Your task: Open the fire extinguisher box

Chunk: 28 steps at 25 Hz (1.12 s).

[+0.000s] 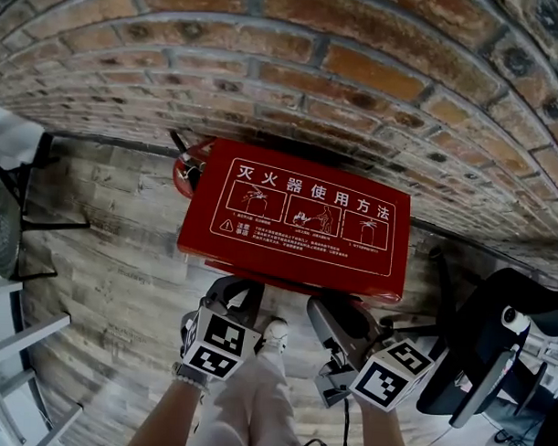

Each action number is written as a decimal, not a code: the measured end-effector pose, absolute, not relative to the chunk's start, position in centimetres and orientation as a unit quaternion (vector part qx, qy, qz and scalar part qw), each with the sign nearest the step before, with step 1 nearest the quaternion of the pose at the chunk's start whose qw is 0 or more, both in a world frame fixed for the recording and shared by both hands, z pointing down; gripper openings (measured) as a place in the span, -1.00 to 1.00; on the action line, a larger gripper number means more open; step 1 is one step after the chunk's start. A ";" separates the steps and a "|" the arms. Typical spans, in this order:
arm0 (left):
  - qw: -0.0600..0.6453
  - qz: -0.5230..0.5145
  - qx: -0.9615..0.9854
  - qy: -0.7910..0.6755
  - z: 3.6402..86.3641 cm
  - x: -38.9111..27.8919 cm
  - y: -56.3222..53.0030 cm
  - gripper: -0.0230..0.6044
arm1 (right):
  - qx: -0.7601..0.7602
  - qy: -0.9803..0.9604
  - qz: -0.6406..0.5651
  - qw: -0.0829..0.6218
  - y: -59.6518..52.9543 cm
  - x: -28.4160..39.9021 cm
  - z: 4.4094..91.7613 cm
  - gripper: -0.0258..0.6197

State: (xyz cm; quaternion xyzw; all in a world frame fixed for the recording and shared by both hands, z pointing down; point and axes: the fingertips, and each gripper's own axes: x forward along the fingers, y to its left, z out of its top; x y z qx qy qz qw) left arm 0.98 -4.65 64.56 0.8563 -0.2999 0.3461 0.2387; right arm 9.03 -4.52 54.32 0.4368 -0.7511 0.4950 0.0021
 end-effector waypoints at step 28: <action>0.250 0.347 0.852 -0.301 64.2 1.2 -4.6 -0.92 | 0.473 -0.752 0.455 -0.062 -9.7 11.3 46.5 -0.92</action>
